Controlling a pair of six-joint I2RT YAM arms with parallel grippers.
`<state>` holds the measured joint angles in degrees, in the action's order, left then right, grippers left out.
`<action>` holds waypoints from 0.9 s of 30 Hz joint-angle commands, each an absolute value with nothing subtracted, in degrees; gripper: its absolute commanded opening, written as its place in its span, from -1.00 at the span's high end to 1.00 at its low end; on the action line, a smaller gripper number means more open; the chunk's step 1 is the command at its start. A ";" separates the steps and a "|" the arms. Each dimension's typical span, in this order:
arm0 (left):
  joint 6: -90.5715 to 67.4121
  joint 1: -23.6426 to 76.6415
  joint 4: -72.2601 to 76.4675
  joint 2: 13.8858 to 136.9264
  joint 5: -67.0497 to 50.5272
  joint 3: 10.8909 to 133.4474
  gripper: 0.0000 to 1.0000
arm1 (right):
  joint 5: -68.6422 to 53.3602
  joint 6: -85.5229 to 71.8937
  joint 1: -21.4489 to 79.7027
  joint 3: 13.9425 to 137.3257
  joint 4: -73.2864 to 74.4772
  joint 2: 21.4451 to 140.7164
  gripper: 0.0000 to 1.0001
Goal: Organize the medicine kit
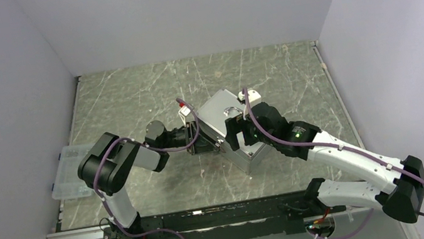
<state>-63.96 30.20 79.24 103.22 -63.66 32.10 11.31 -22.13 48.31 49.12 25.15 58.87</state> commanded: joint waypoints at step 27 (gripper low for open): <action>-64.49 33.04 87.88 93.89 -63.33 32.81 -0.89 | 5.80 -22.95 48.73 45.55 32.20 60.64 -1.00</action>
